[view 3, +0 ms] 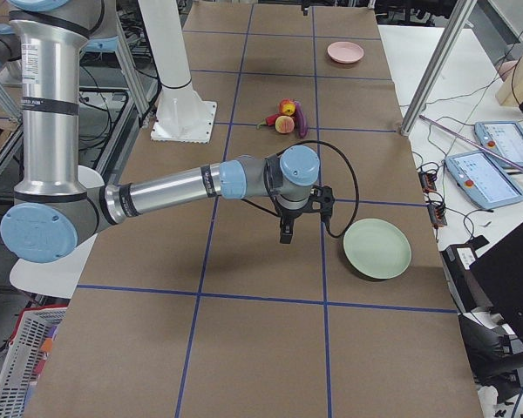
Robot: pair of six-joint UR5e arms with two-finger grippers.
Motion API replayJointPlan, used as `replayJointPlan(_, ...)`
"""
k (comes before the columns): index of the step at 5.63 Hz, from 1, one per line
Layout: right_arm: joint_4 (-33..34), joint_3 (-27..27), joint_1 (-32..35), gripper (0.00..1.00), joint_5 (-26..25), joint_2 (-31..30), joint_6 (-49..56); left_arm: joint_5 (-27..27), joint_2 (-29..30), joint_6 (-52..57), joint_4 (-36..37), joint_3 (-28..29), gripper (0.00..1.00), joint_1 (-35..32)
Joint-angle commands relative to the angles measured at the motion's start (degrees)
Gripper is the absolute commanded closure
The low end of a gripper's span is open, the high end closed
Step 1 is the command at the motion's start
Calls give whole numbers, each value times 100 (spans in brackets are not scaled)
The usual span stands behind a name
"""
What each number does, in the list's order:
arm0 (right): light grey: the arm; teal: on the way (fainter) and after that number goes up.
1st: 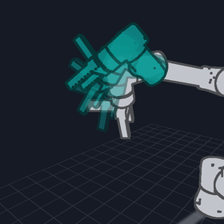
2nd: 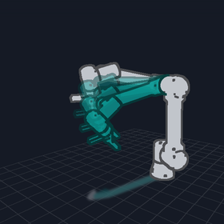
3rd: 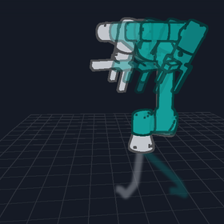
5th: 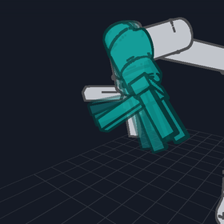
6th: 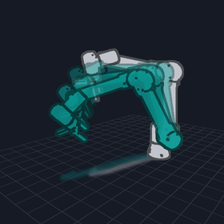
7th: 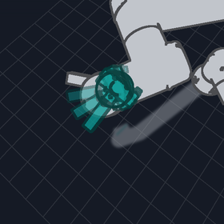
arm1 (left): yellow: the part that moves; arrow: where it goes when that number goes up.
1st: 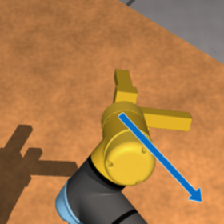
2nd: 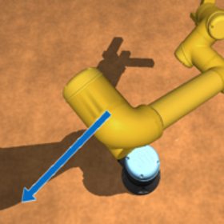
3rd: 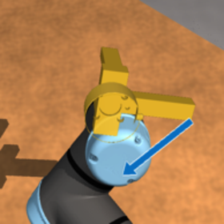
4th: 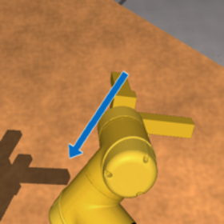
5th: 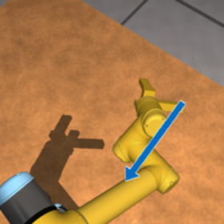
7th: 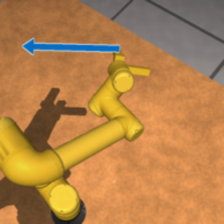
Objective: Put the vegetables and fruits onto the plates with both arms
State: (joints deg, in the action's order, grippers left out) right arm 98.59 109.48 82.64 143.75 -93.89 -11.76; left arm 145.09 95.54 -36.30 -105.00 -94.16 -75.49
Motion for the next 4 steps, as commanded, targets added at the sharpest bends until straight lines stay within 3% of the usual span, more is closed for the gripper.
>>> replayJointPlan(1, 3, -32, -11, 0, 30, 2, -19, 2, 751, -2221, -354, 12, 0, 760)
replayJointPlan(2, 3, -41, -11, 0, 22, 2, -19, -85, 1252, -3563, -337, 55, 0, 1294)
replayJointPlan(4, 3, -49, -11, 0, 22, 2, -28, -751, 2192, -5964, -302, 265, 0, 2043)
